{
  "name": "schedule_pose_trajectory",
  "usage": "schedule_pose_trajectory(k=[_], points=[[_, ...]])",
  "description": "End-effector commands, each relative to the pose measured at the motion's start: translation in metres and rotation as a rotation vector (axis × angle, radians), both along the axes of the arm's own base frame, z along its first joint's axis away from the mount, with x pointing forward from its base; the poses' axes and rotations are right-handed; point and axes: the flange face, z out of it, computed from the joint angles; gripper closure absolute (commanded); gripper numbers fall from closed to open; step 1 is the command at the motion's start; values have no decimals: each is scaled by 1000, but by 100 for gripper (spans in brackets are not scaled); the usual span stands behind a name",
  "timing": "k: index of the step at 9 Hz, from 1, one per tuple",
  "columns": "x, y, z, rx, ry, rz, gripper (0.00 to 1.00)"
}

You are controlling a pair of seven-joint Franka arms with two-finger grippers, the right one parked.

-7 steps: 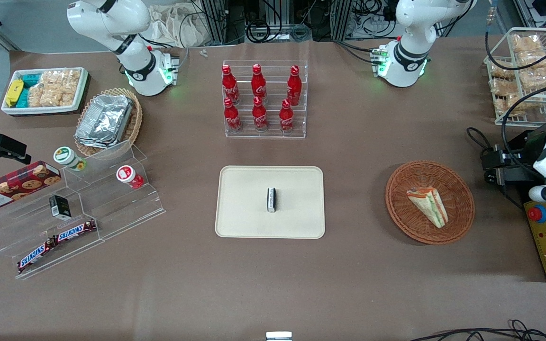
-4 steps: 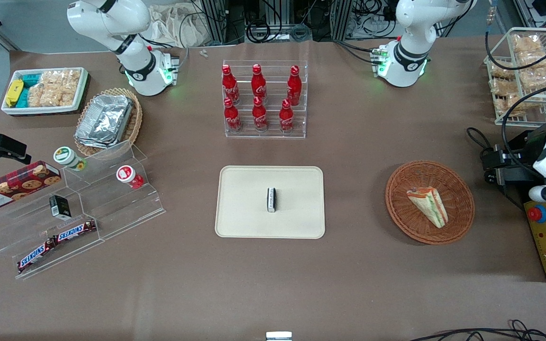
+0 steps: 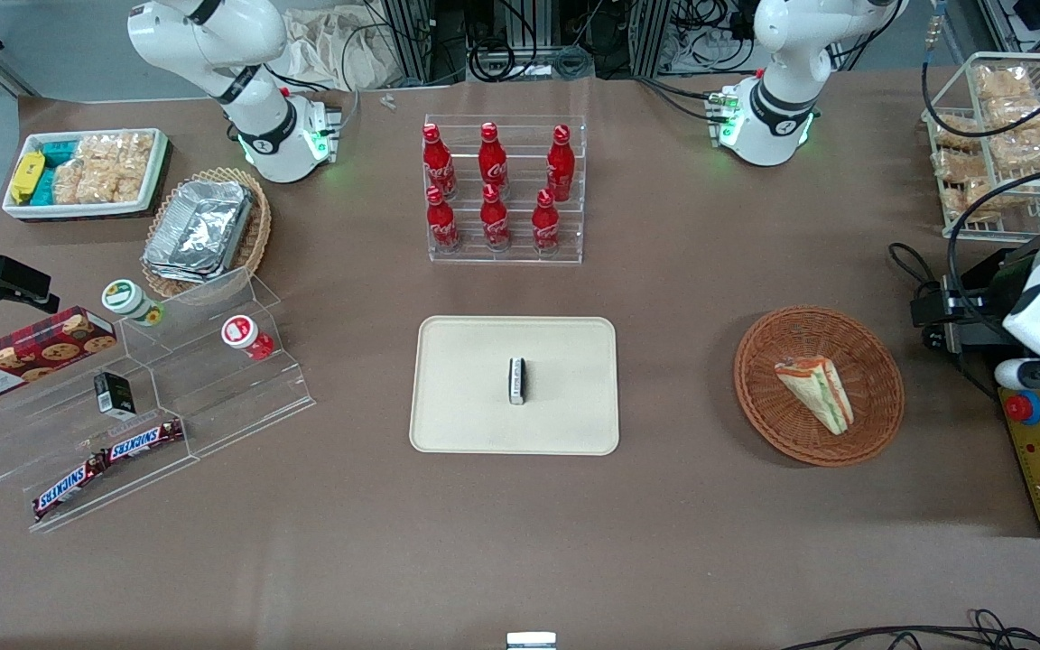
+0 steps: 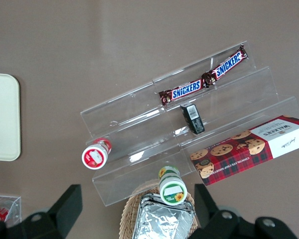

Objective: Place sandwich from basket to tray
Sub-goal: 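Lower the open left gripper over the wrapped sandwich in the wicker basket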

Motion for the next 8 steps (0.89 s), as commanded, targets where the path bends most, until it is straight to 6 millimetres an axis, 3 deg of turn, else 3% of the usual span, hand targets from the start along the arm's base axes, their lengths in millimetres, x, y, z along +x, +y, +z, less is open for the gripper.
schedule_pose_trajectory(k=[1,8], points=[[-4,-10,-52,11,-6,38,1],[5,-25,-206,-6,-125,485,1]])
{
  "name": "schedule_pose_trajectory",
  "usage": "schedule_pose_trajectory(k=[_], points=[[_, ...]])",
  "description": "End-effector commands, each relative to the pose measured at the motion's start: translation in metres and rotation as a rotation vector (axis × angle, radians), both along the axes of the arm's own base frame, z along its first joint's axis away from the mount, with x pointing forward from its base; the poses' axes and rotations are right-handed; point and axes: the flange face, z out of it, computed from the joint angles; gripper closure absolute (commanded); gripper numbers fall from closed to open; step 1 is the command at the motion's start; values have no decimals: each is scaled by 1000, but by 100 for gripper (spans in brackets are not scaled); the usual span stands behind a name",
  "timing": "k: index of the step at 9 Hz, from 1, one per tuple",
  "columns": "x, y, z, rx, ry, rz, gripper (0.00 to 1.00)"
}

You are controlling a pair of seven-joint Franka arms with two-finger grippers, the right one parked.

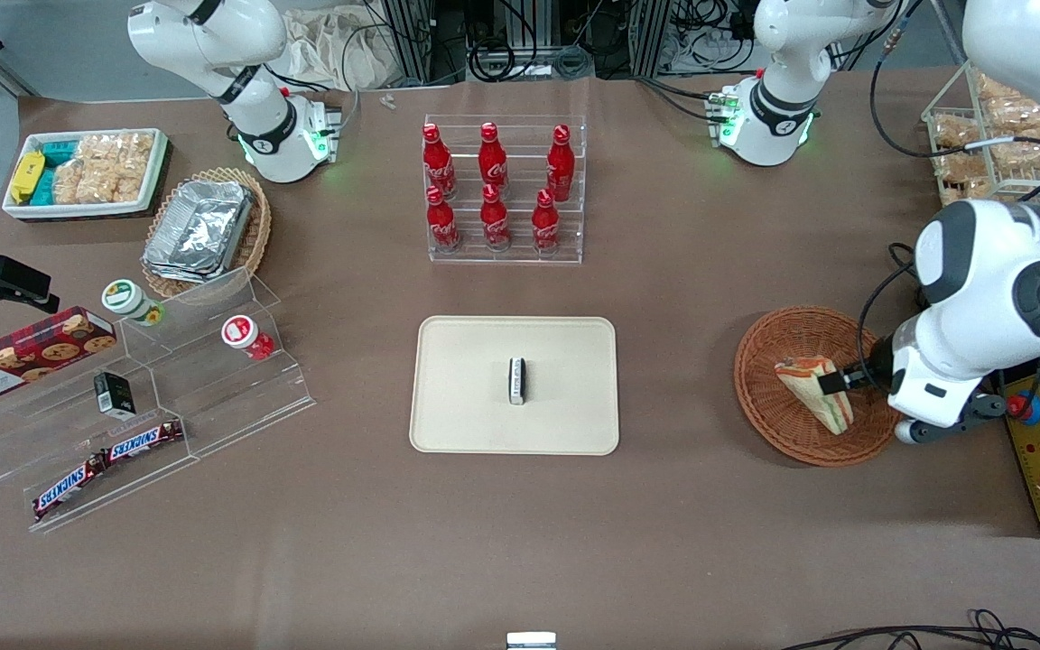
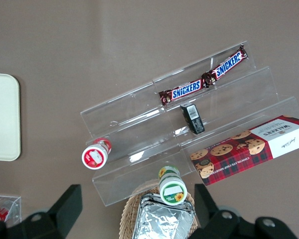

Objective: Place sandwich from basket to tray
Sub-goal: 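Lower the open left gripper over the wrapped sandwich in the wicker basket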

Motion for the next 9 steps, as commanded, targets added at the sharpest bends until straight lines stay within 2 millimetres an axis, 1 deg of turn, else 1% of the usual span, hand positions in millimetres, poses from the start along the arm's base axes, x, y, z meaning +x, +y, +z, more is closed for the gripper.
schedule_pose_trajectory(k=[1,2,4,5,6,7,8,9], points=[[-7,-2,-43,-2,18,82,1],[-15,-2,-61,0,49,80,2],[-22,2,-88,44,48,73,2],[-25,3,-97,38,41,79,5],[-24,9,-101,38,38,97,6],[-25,10,-103,40,43,105,15],[-24,11,-102,41,41,127,39],[-23,11,-99,42,37,131,72]])
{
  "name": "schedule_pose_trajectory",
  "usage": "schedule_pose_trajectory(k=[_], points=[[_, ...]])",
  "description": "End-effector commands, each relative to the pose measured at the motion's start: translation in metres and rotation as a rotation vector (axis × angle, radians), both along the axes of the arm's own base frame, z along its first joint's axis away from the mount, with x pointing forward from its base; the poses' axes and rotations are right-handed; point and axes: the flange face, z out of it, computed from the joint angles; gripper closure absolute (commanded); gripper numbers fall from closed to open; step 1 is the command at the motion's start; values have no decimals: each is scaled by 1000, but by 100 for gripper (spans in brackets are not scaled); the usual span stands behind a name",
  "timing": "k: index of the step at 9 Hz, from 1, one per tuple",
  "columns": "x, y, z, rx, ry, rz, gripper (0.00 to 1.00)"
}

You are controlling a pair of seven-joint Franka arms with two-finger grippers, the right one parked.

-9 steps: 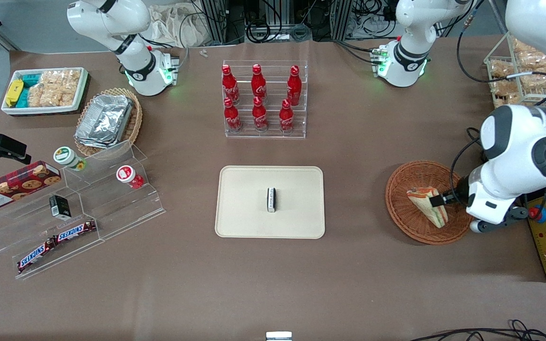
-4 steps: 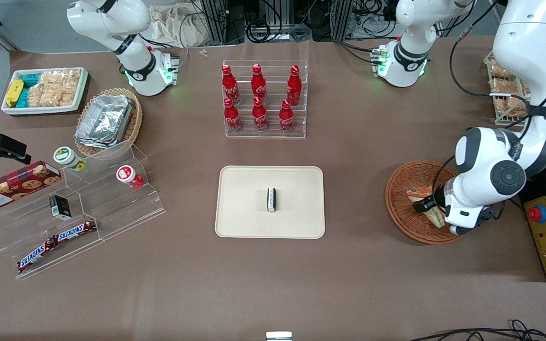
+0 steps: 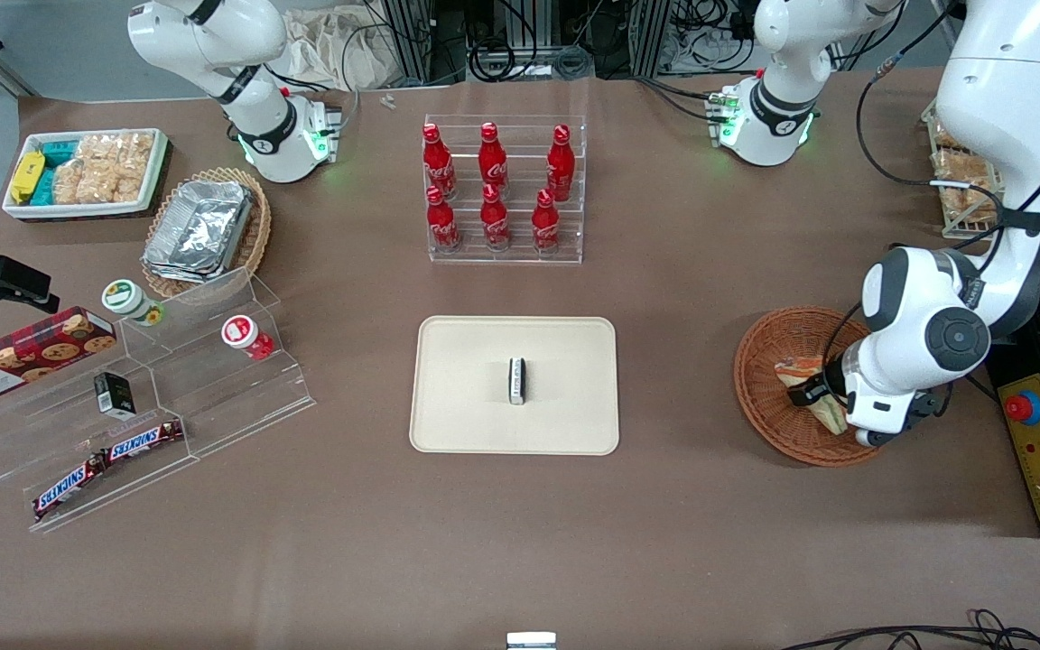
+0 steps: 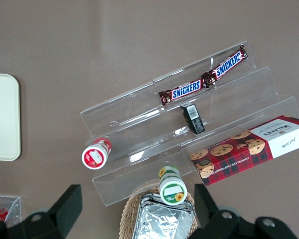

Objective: Place sandwich from basket to tray
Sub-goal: 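Close the left gripper on the sandwich and lift it from the basket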

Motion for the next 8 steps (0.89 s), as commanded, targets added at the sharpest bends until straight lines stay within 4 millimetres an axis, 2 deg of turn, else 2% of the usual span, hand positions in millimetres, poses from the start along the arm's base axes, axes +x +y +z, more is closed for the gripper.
schedule_pose_trajectory(k=[1,2,3,6,8], points=[[-1,1,13,27,-20,19,92],[-1,-1,31,46,4,16,100],[3,-3,60,64,30,24,100],[20,-40,186,72,55,-4,100],[21,-47,254,62,37,-18,100]])
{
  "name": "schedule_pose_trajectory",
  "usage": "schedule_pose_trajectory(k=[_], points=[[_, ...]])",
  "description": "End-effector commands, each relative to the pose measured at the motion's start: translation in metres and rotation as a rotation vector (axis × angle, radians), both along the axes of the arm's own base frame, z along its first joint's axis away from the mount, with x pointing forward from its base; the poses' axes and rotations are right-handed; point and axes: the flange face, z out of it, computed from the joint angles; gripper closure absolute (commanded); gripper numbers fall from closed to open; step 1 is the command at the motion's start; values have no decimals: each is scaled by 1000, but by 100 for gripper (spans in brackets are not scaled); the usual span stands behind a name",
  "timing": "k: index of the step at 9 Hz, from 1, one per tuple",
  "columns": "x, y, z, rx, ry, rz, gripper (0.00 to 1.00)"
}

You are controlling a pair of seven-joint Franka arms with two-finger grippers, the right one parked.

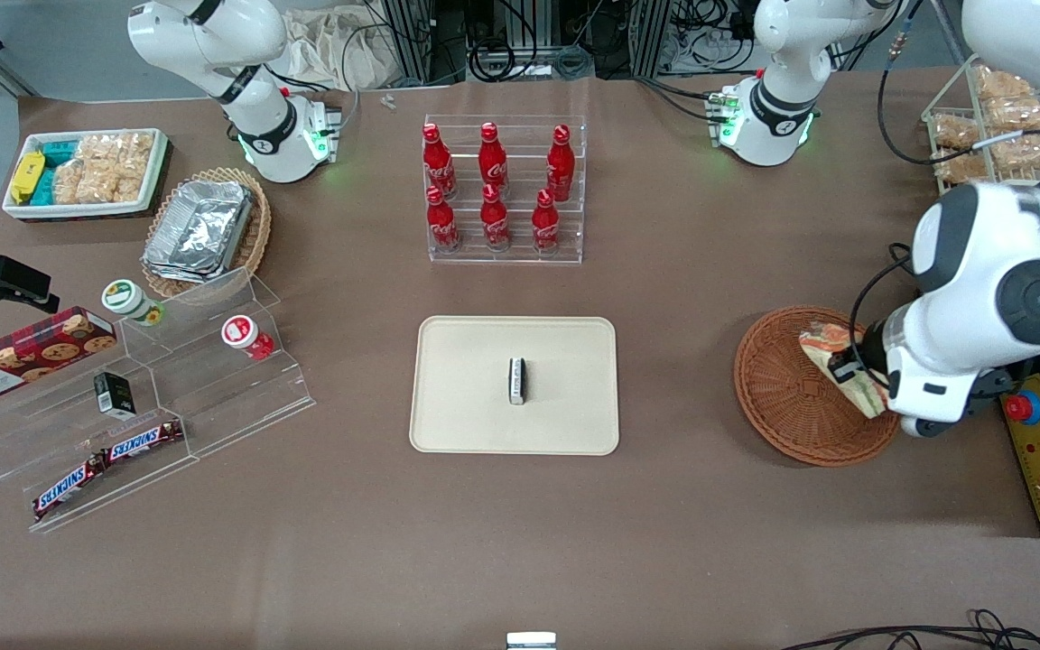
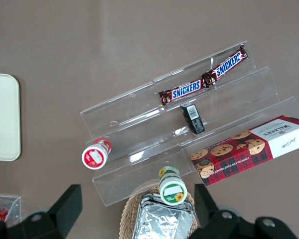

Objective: Place sandwich from basket to tray
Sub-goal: 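Close the left gripper on the sandwich and lift it from the basket, then carry the sandwich with the left gripper over the cream tray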

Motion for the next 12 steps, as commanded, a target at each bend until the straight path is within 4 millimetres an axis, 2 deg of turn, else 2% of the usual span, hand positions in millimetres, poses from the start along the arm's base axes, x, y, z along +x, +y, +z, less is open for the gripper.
schedule_pose_trajectory(k=[1,3,4,6,7,8,9,10,12], points=[[3,-8,55,-29,-15,-9,100],[-6,-54,52,-60,-9,-97,100],[-14,-85,50,-80,0,-171,100],[-26,-164,16,-110,18,-337,100],[-30,-203,-20,-138,58,-403,100],[-27,-234,-64,-147,59,-457,100],[-32,-273,-89,-148,3,-513,100],[-35,-295,-109,-163,-18,-537,100],[-37,-314,-148,-195,-23,-548,100]])
